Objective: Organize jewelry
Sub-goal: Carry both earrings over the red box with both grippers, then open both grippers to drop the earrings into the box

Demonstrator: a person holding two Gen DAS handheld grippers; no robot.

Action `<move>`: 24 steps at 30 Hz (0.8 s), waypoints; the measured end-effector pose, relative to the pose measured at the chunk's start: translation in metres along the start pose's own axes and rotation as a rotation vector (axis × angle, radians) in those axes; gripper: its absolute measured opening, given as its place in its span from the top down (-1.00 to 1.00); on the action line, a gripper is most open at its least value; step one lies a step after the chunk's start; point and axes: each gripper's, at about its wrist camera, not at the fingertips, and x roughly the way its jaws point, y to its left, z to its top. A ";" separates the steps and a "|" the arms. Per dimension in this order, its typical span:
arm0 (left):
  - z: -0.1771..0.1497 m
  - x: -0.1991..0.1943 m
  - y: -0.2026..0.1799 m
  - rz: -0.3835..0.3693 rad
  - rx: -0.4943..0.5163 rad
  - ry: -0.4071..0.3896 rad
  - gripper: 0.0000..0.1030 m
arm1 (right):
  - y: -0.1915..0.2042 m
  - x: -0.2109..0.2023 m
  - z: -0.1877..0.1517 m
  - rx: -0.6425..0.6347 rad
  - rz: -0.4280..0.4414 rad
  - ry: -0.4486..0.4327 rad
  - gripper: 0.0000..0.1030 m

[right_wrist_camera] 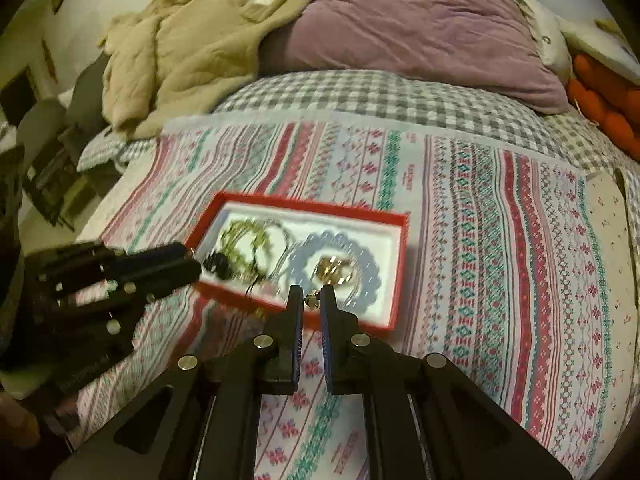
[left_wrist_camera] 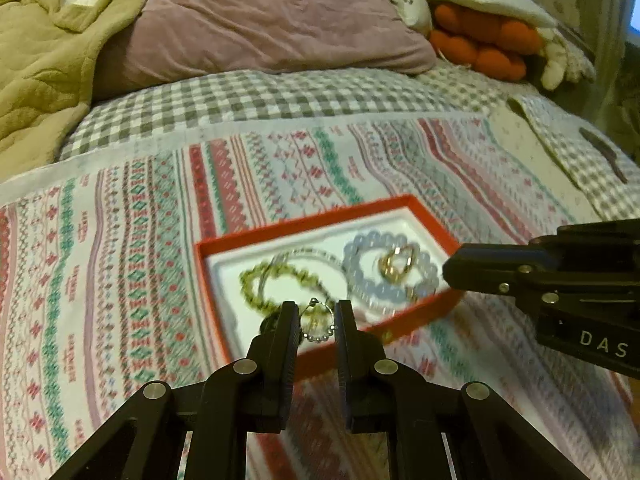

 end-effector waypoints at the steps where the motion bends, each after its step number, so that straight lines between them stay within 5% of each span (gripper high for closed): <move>1: 0.003 0.004 -0.001 0.002 -0.003 -0.004 0.77 | -0.003 0.001 0.003 0.013 -0.002 -0.003 0.83; 24: 0.013 0.055 -0.001 0.036 -0.031 0.010 0.63 | -0.033 0.042 0.019 0.104 -0.058 0.028 0.81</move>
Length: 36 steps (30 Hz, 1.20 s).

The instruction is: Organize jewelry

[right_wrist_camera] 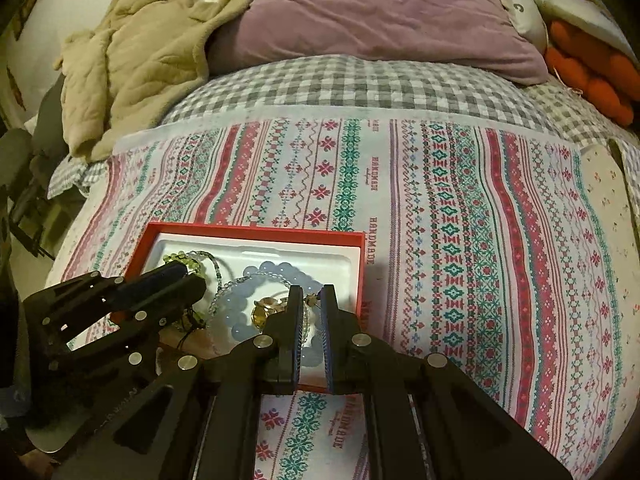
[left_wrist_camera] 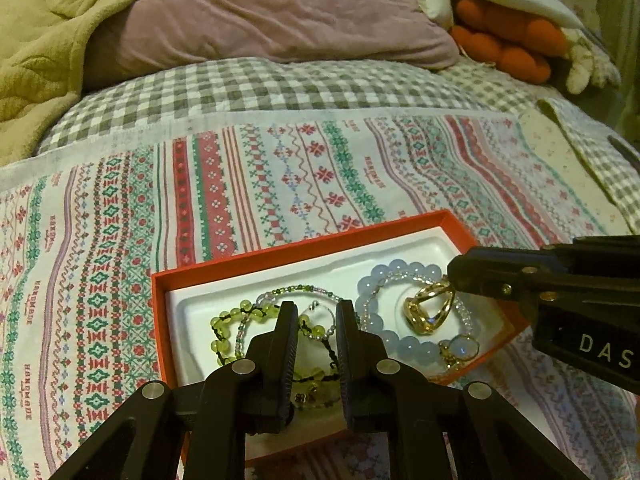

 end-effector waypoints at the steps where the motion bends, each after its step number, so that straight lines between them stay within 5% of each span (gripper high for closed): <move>1: 0.000 0.000 0.000 0.003 -0.001 0.000 0.55 | 0.000 -0.001 0.000 0.001 0.002 -0.001 0.81; 3: 0.000 -0.002 0.000 0.009 0.000 0.000 0.22 | 0.001 -0.002 0.000 -0.007 0.006 -0.006 0.80; 6: 0.000 -0.008 0.001 0.016 0.002 -0.008 0.10 | 0.004 -0.004 0.000 -0.019 0.012 -0.005 0.65; 10: -0.001 -0.019 0.001 0.025 0.018 -0.020 -0.19 | 0.002 -0.012 -0.001 -0.009 0.008 -0.019 0.14; 14: -0.006 -0.033 0.002 0.043 0.019 -0.021 -0.43 | 0.000 -0.025 -0.002 0.008 0.002 -0.034 0.07; 26: -0.037 -0.059 0.004 0.104 -0.094 0.140 -0.79 | 0.011 -0.070 -0.034 0.000 -0.091 -0.012 -0.54; 31: -0.056 -0.079 0.005 0.209 -0.139 0.185 -0.99 | 0.020 -0.087 -0.046 0.004 -0.141 0.036 -0.86; 36: -0.071 -0.092 0.013 0.251 -0.204 0.229 -0.99 | 0.026 -0.101 -0.064 0.026 -0.166 0.047 -0.89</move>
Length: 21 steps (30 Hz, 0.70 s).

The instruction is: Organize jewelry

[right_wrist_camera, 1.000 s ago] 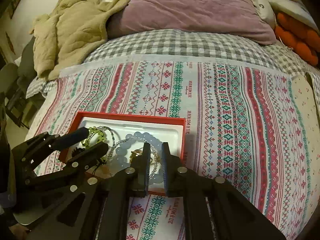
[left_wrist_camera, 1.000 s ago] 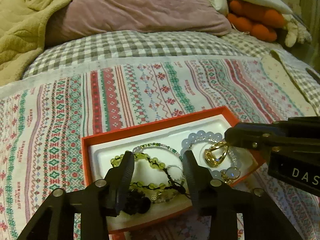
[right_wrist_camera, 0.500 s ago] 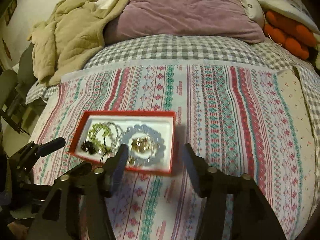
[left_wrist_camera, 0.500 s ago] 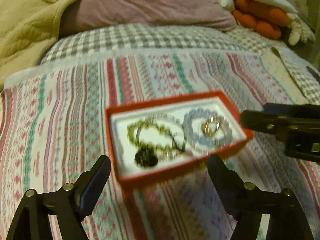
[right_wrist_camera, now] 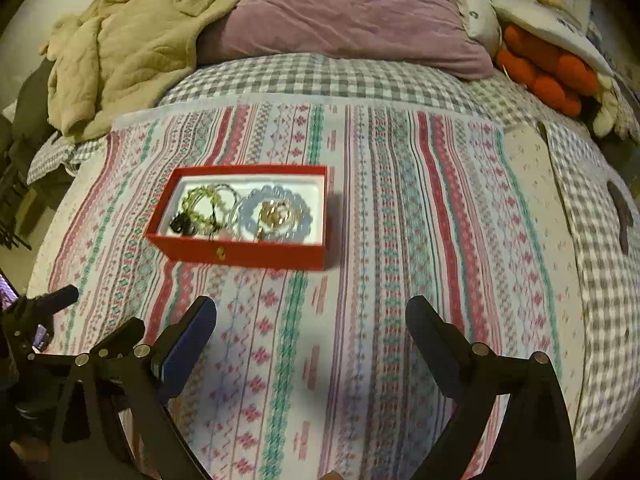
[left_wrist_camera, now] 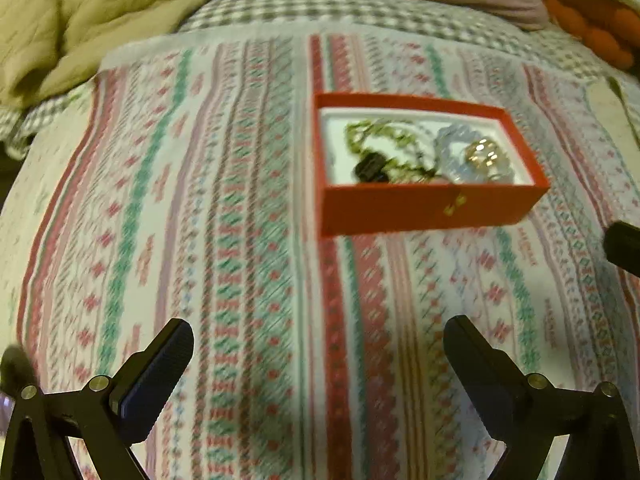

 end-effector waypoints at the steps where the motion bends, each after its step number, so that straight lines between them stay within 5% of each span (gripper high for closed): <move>1: -0.002 0.000 0.002 0.015 -0.003 0.001 -0.99 | 0.000 -0.001 -0.005 0.013 -0.011 0.002 -0.89; 9: -0.014 0.003 0.009 0.095 -0.014 -0.031 -0.99 | 0.005 0.011 -0.032 0.019 -0.057 -0.001 -0.89; 21: -0.013 0.014 0.007 0.059 -0.048 -0.014 -0.99 | 0.014 0.030 -0.036 -0.002 -0.066 0.027 -0.89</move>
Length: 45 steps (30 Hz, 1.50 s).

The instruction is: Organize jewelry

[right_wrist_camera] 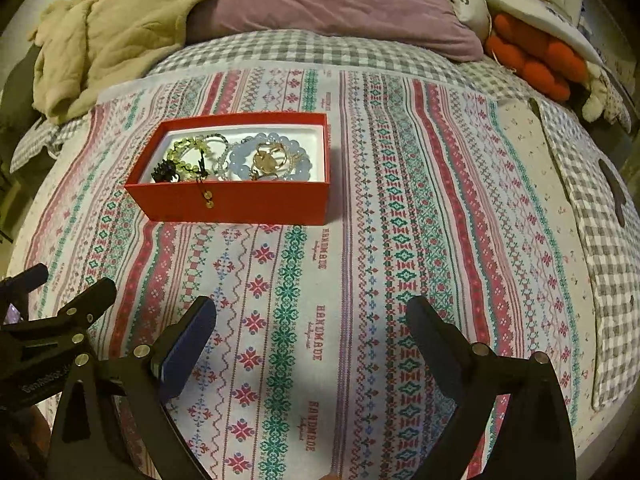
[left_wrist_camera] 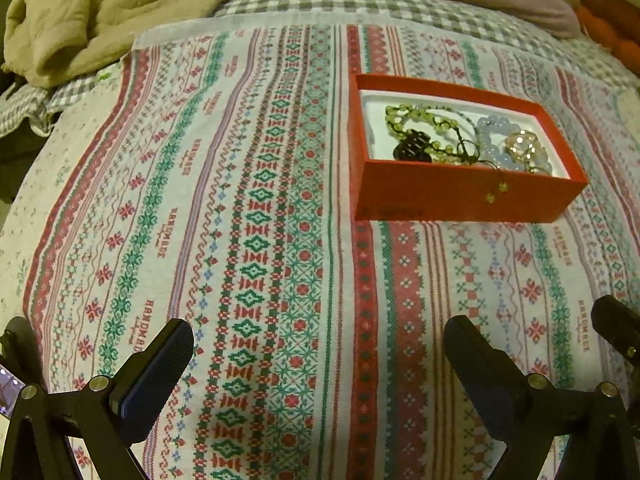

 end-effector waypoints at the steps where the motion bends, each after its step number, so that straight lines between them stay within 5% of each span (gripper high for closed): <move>1: -0.001 0.001 0.000 -0.001 0.001 0.003 -0.99 | 0.000 0.001 0.000 0.002 0.006 0.006 -0.89; 45: -0.005 -0.005 -0.005 -0.001 0.030 -0.009 -0.99 | 0.003 0.004 -0.004 0.002 0.010 0.019 -0.89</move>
